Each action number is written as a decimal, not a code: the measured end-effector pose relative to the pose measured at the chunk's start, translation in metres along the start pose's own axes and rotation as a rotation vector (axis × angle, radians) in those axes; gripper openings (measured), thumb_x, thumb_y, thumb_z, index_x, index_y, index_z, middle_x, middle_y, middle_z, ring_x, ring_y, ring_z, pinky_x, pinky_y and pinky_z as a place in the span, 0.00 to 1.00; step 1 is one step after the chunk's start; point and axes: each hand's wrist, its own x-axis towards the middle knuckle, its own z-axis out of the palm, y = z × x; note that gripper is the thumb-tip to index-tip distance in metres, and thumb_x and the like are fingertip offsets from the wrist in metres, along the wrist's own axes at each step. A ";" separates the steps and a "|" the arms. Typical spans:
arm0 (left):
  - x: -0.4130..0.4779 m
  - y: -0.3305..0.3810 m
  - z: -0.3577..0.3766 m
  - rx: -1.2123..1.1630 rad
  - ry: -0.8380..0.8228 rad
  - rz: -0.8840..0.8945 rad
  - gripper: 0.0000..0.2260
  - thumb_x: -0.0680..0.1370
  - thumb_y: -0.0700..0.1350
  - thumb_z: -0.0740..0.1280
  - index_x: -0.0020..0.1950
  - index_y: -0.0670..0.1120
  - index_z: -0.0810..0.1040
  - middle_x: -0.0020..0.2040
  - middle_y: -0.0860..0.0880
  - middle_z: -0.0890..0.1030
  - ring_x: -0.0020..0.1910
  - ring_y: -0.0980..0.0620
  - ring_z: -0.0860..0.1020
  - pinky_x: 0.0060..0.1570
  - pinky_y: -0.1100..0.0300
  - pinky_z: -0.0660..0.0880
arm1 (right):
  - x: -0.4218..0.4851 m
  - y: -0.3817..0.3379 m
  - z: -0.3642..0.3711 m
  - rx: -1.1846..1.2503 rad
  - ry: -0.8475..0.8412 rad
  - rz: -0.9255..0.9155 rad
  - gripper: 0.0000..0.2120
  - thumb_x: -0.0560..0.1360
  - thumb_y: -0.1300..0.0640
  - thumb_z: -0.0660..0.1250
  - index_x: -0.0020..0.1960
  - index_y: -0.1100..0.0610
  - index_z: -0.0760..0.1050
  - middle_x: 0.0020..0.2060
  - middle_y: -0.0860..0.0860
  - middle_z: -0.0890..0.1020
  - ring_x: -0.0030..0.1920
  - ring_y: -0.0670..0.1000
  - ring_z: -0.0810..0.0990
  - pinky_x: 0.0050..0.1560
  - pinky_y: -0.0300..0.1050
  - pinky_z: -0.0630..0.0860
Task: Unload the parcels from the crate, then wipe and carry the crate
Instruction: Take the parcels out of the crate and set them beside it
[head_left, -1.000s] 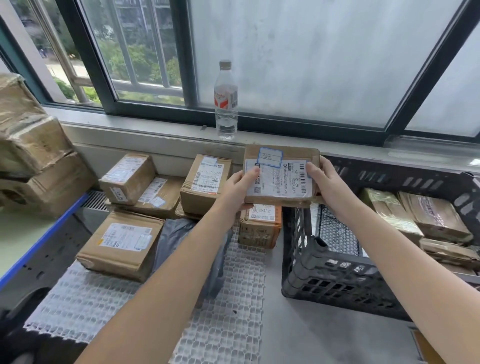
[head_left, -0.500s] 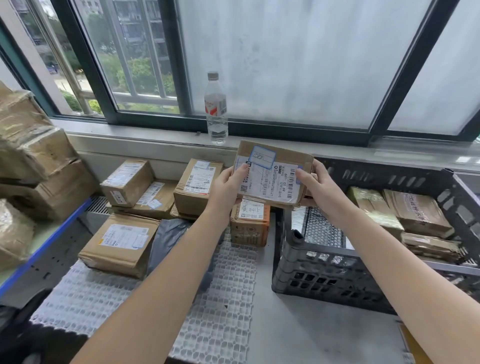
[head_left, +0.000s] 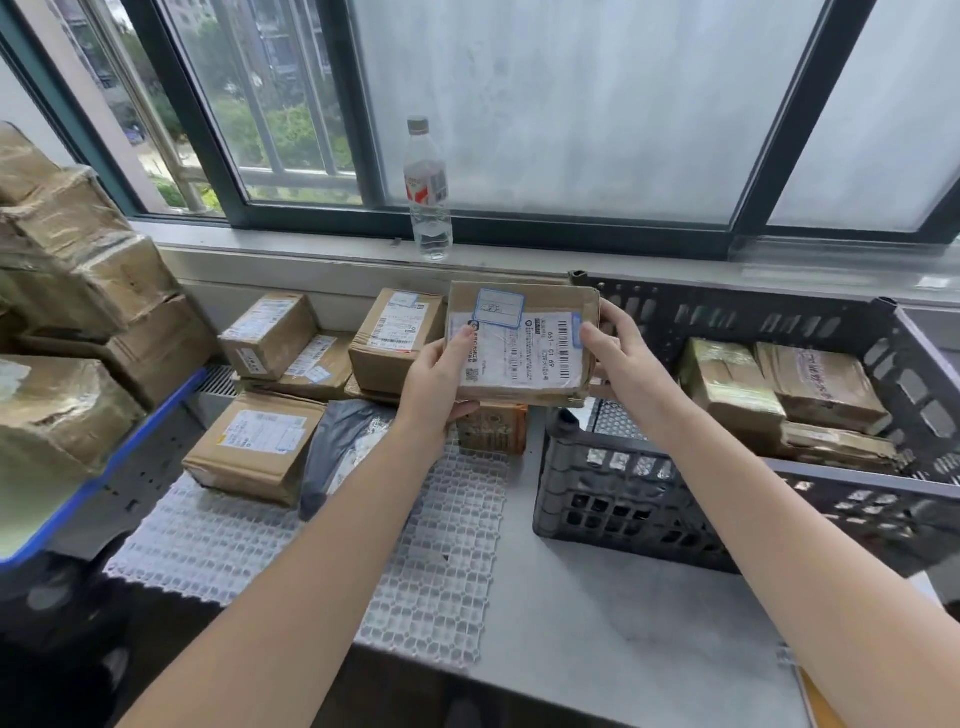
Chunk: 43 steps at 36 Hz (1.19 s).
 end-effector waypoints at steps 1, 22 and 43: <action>-0.002 0.000 -0.001 0.003 0.004 0.002 0.19 0.78 0.58 0.66 0.63 0.47 0.75 0.55 0.47 0.82 0.54 0.49 0.81 0.47 0.53 0.81 | -0.002 -0.001 0.001 -0.002 -0.006 -0.003 0.31 0.80 0.42 0.60 0.78 0.44 0.52 0.59 0.48 0.80 0.58 0.49 0.81 0.65 0.58 0.74; -0.003 -0.003 -0.036 0.054 -0.033 -0.028 0.18 0.74 0.61 0.69 0.56 0.52 0.81 0.55 0.48 0.83 0.56 0.47 0.81 0.49 0.50 0.82 | 0.003 -0.005 0.021 -0.093 -0.037 0.051 0.34 0.70 0.28 0.58 0.70 0.44 0.67 0.64 0.48 0.77 0.64 0.50 0.75 0.61 0.57 0.76; 0.078 0.001 -0.100 0.522 -0.530 -0.101 0.10 0.77 0.57 0.68 0.48 0.52 0.83 0.38 0.54 0.84 0.42 0.53 0.83 0.42 0.61 0.75 | 0.047 -0.018 0.111 -0.715 -0.286 0.217 0.28 0.76 0.37 0.64 0.73 0.44 0.62 0.61 0.47 0.77 0.57 0.48 0.77 0.54 0.44 0.72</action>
